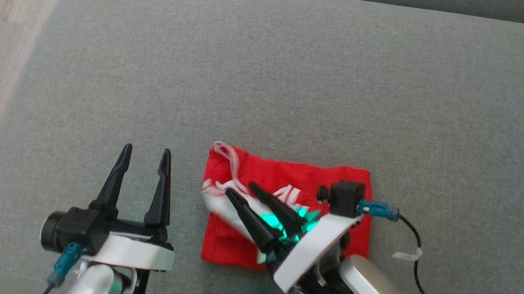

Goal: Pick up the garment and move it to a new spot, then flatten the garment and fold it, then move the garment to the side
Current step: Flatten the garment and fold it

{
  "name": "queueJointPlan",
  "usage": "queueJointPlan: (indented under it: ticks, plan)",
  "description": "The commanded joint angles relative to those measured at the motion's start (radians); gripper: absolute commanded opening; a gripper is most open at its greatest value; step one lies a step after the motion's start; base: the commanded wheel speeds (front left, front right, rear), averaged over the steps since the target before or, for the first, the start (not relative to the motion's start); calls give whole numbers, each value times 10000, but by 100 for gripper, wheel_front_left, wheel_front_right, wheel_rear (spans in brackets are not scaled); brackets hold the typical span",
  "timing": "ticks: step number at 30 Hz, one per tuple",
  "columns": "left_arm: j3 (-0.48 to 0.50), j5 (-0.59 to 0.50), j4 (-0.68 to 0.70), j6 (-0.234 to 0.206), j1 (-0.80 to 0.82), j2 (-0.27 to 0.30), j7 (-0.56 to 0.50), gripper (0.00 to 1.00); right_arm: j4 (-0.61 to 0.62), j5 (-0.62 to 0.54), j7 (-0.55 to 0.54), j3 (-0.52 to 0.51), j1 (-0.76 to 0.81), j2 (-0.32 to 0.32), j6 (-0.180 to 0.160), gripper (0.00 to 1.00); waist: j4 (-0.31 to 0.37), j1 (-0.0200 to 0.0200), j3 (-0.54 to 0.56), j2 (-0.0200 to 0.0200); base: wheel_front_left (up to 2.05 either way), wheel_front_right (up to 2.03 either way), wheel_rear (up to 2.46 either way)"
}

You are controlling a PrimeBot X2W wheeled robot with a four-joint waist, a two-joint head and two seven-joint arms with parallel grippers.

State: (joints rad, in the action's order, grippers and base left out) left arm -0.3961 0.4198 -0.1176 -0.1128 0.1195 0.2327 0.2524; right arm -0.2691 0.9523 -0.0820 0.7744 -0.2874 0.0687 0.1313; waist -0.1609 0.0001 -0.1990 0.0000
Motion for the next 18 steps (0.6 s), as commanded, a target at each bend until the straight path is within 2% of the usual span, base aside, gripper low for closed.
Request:
queueJointPlan:
  ticks: [1,5,8,11,12,16,17,18]
  plan:
    - [375,-102,270,63,342,45,93,100,522,60,557,349,-616,-184,-6,100,65,-1,25,0,0,0,0]
    - [437,-143,241,80,283,37,93,100,1082,-152,1665,539,-1101,-184,-6,100,195,-1,119,0,0,0,0]
    - [505,-161,242,67,196,59,93,100,1289,-1343,2364,-167,-1334,-184,-6,100,333,-1,212,0,0,0,0]
    - [576,-179,271,33,85,101,93,100,1438,-3235,2582,-1648,-1176,-153,-6,100,478,-1,291,0,0,0,0]
    - [576,-179,271,33,85,101,93,100,1438,-3235,2582,-1648,-1176,-153,-6,100,478,-1,291,0,0,0,0]
    - [658,-199,330,-15,-20,198,93,100,2215,-5380,2102,-3937,-251,33,-6,100,639,-1,324,0,0,0,0]
    - [693,-207,352,-44,-57,265,92,100,2755,-6113,1730,-4996,399,92,-6,100,706,-1,333,0,0,0,0]
    - [720,-205,363,-66,-84,304,89,100,3028,-6457,1538,-5461,736,137,-6,100,749,-1,340,0,0,0,0]
